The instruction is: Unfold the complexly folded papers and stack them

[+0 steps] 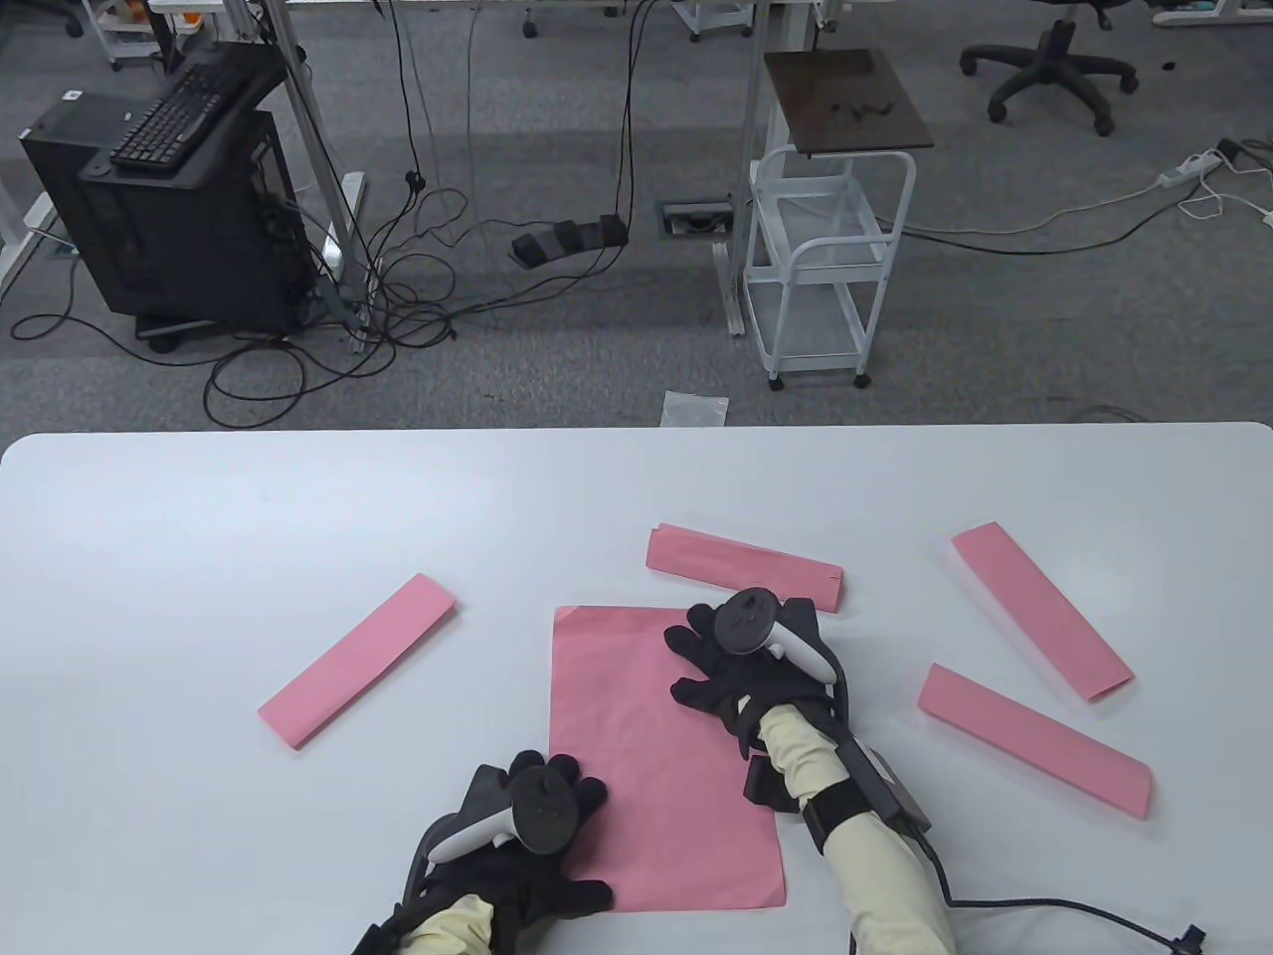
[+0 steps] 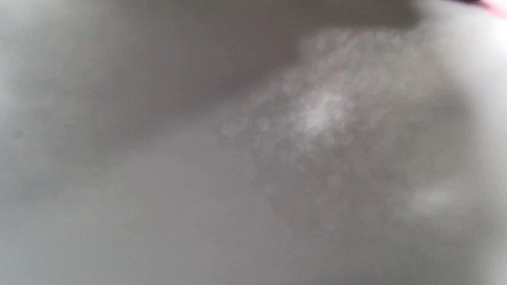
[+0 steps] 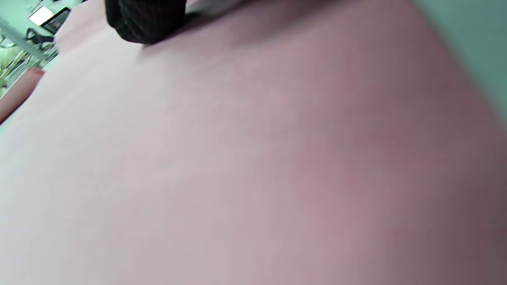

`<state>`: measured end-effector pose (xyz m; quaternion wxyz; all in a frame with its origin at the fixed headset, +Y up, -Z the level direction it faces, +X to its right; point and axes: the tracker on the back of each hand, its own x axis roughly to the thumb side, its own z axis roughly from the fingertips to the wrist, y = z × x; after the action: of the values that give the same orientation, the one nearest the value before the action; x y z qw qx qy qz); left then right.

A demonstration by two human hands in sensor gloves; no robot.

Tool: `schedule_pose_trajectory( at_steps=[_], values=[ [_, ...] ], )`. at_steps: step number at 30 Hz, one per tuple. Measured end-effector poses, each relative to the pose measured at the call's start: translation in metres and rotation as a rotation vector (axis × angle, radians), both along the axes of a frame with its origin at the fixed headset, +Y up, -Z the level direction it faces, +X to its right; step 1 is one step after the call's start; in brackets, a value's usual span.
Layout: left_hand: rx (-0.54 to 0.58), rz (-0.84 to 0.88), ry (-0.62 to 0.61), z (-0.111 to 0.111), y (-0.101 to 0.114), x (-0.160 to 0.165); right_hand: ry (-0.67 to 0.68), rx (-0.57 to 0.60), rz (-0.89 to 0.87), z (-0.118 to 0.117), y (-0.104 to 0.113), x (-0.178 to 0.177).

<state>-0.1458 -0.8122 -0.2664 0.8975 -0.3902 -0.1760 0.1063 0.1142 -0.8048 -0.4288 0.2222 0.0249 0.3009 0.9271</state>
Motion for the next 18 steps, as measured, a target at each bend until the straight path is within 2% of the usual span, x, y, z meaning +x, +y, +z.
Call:
schedule_pose_trajectory(
  at_steps=[8, 11, 12, 14, 16, 18],
  values=[
    [0.000, -0.001, 0.000, 0.000, 0.000, 0.000, -0.053, 0.006, -0.008, -0.003, 0.002, 0.000],
    [0.000, -0.001, 0.001, 0.000, 0.000, 0.000, -0.040, 0.122, 0.049, 0.006, 0.016, -0.007],
    [-0.001, -0.001, 0.001, 0.000, 0.000, 0.000, -0.022, 0.169, 0.070, 0.011, 0.020, -0.009],
    [-0.002, 0.001, 0.001, 0.000, 0.000, 0.000, 0.130, 0.267, 0.090, 0.029, 0.032, -0.012],
    [-0.002, 0.001, 0.001, 0.000, 0.000, 0.000, 0.223, 0.279, 0.070, 0.049, 0.038, -0.012],
    [-0.001, 0.000, 0.002, 0.000, 0.000, 0.000, 0.306, 0.227, 0.046, 0.072, 0.039, -0.009]
  ],
)
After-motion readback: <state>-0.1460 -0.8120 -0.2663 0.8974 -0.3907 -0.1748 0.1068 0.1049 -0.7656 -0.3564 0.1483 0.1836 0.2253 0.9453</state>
